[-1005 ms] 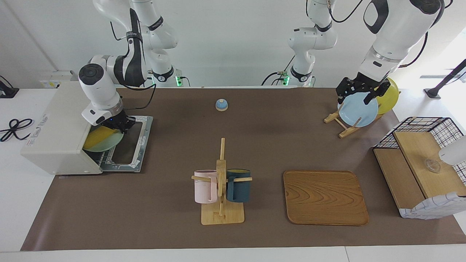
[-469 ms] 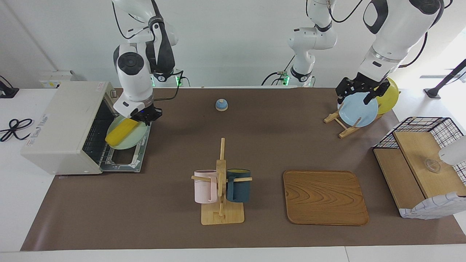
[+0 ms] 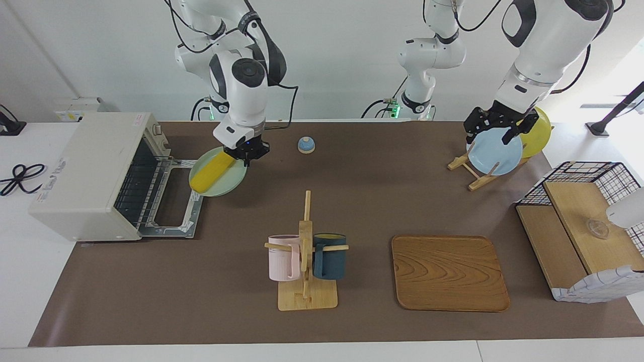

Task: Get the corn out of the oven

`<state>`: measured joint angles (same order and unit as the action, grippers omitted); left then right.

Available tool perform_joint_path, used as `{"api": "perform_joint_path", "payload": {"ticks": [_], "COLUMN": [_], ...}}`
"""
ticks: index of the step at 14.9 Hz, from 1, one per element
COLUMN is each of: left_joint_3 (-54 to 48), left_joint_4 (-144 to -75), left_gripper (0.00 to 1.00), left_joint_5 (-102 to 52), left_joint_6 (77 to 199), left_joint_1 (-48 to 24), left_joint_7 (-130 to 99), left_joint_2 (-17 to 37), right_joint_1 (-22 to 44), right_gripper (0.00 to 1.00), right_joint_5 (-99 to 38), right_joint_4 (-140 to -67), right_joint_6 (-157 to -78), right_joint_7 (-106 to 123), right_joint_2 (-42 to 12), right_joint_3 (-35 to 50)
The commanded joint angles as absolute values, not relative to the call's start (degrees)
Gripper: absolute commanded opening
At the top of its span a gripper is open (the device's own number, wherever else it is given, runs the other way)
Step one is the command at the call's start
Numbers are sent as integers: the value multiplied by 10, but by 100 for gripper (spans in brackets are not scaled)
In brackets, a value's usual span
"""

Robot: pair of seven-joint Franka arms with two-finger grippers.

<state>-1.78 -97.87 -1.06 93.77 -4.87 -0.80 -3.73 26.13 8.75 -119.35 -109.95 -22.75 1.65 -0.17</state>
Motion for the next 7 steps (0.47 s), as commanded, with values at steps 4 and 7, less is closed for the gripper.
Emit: {"api": "perform_joint_path", "payload": {"ticks": [4, 7], "left_joint_3": [-19, -19], "left_joint_4": [-1011, -1020], "left_gripper": [100, 100], "left_joint_5": [-11, -11], "left_joint_6": [961, 968], "left_joint_1": [-48, -48], "left_joint_7": [-6, -5], "left_joint_2": [-57, -59], "right_joint_1": [333, 387], "right_gripper": [0, 0], "right_joint_5": [48, 54], "right_joint_4": [-1043, -929], "right_joint_6": [-1059, -1014], "right_joint_7": [-325, -401], "right_joint_2": [-97, -196], "right_joint_3": [-1, -1]}}
